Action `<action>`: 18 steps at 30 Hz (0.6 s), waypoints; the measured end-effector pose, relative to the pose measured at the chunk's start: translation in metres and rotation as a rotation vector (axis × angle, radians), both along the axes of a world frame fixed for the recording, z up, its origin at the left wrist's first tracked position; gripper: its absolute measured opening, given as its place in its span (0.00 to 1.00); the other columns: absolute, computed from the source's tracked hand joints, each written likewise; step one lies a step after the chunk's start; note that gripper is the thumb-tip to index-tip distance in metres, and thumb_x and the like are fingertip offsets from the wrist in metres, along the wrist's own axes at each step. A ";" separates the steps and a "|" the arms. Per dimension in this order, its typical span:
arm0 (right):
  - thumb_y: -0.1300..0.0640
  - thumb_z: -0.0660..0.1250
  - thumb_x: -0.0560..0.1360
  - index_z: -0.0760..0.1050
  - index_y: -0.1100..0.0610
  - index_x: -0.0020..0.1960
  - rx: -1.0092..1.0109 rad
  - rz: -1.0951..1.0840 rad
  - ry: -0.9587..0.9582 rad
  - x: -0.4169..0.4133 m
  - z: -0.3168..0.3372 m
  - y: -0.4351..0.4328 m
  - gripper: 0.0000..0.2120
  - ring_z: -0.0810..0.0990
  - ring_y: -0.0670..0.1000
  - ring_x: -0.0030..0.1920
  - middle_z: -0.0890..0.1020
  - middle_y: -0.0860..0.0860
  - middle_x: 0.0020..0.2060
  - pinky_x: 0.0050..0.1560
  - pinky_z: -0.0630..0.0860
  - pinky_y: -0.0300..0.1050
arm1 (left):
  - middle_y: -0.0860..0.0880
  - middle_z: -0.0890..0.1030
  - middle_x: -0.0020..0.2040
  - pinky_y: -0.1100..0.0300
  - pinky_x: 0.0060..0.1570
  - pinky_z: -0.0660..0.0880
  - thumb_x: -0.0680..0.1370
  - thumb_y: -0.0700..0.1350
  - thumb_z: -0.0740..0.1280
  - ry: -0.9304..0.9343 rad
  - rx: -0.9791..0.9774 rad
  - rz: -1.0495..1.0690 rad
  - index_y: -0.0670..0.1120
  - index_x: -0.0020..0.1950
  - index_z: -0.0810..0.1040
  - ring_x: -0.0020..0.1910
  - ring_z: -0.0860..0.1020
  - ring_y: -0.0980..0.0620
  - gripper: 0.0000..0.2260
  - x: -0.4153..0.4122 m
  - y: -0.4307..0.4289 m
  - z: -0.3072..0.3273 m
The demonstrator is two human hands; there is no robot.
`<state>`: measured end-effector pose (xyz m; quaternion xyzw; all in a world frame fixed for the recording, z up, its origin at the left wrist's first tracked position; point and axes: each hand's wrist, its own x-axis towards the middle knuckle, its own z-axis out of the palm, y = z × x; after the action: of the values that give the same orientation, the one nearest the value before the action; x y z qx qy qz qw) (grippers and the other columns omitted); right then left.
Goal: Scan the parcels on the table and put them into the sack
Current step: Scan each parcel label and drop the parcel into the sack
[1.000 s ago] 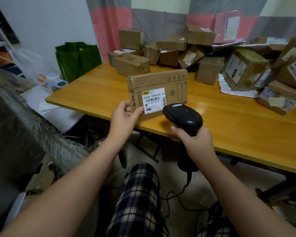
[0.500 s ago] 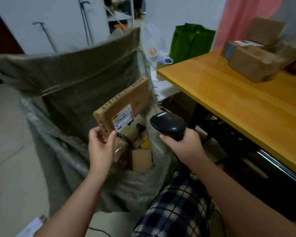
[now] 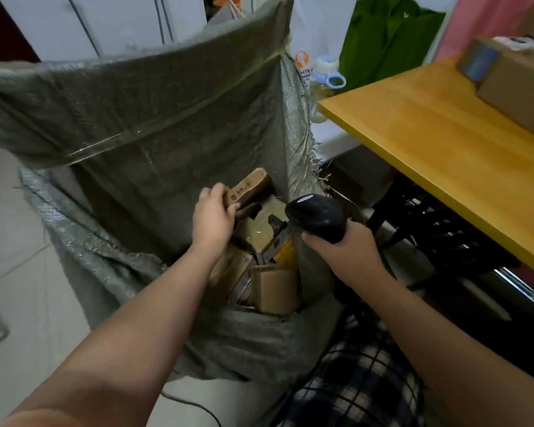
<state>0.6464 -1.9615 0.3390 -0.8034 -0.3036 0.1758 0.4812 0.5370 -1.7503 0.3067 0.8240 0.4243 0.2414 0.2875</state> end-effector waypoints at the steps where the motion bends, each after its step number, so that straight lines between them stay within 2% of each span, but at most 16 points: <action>1: 0.51 0.75 0.69 0.80 0.55 0.40 0.013 -0.011 0.024 0.002 -0.002 0.001 0.08 0.80 0.43 0.38 0.83 0.52 0.34 0.37 0.76 0.44 | 0.52 0.72 0.52 0.57 0.52 0.73 0.77 0.46 0.68 0.019 0.002 -0.008 0.52 0.53 0.72 0.50 0.73 0.53 0.08 0.009 0.004 -0.003; 3: 0.50 0.75 0.69 0.79 0.49 0.40 0.041 -0.031 0.053 0.006 -0.005 0.003 0.05 0.80 0.39 0.38 0.82 0.46 0.34 0.35 0.75 0.35 | 0.50 0.71 0.52 0.56 0.50 0.71 0.77 0.44 0.67 0.080 0.011 -0.031 0.50 0.54 0.72 0.51 0.74 0.50 0.08 0.024 0.011 -0.012; 5: 0.51 0.75 0.69 0.77 0.46 0.38 0.044 -0.054 0.034 0.011 -0.005 0.004 0.06 0.78 0.35 0.36 0.81 0.43 0.31 0.31 0.71 0.28 | 0.44 0.74 0.55 0.52 0.52 0.72 0.77 0.45 0.67 0.240 0.011 -0.050 0.46 0.59 0.72 0.54 0.74 0.43 0.11 0.034 0.014 -0.019; 7: 0.53 0.75 0.69 0.76 0.46 0.36 0.043 -0.073 0.012 0.016 -0.004 0.003 0.09 0.77 0.34 0.33 0.79 0.43 0.29 0.30 0.70 0.27 | 0.41 0.74 0.59 0.47 0.57 0.72 0.77 0.48 0.68 0.364 0.039 -0.030 0.44 0.62 0.71 0.59 0.72 0.40 0.16 0.040 0.014 -0.021; 8: 0.53 0.75 0.70 0.76 0.47 0.36 0.048 -0.085 0.009 0.018 -0.003 0.002 0.09 0.77 0.34 0.33 0.79 0.43 0.29 0.30 0.70 0.28 | 0.41 0.74 0.60 0.47 0.58 0.71 0.77 0.49 0.68 0.365 0.066 -0.025 0.44 0.63 0.71 0.60 0.72 0.39 0.18 0.042 0.013 -0.020; 12: 0.52 0.76 0.69 0.78 0.51 0.39 0.073 -0.149 0.014 0.027 0.004 -0.009 0.07 0.77 0.36 0.32 0.81 0.46 0.32 0.30 0.70 0.30 | 0.42 0.75 0.60 0.49 0.59 0.68 0.76 0.49 0.67 0.212 0.186 -0.142 0.45 0.64 0.73 0.60 0.71 0.41 0.18 0.054 -0.011 0.001; 14: 0.51 0.76 0.69 0.78 0.48 0.38 0.098 -0.172 0.009 0.031 0.011 -0.019 0.07 0.78 0.36 0.32 0.81 0.45 0.32 0.31 0.70 0.30 | 0.44 0.75 0.59 0.50 0.59 0.67 0.76 0.48 0.67 0.145 0.222 -0.219 0.46 0.62 0.74 0.60 0.71 0.42 0.16 0.061 -0.030 0.017; 18: 0.52 0.75 0.70 0.78 0.50 0.40 0.108 -0.247 -0.011 0.038 0.033 -0.053 0.06 0.79 0.39 0.34 0.80 0.44 0.31 0.34 0.71 0.37 | 0.46 0.76 0.58 0.51 0.59 0.67 0.76 0.48 0.67 0.025 0.270 -0.385 0.47 0.61 0.75 0.59 0.71 0.44 0.14 0.082 -0.080 0.052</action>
<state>0.6849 -2.0146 0.3717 -0.8087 -0.2140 0.0941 0.5398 0.6193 -1.8303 0.3592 0.9237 0.2267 0.2265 0.2099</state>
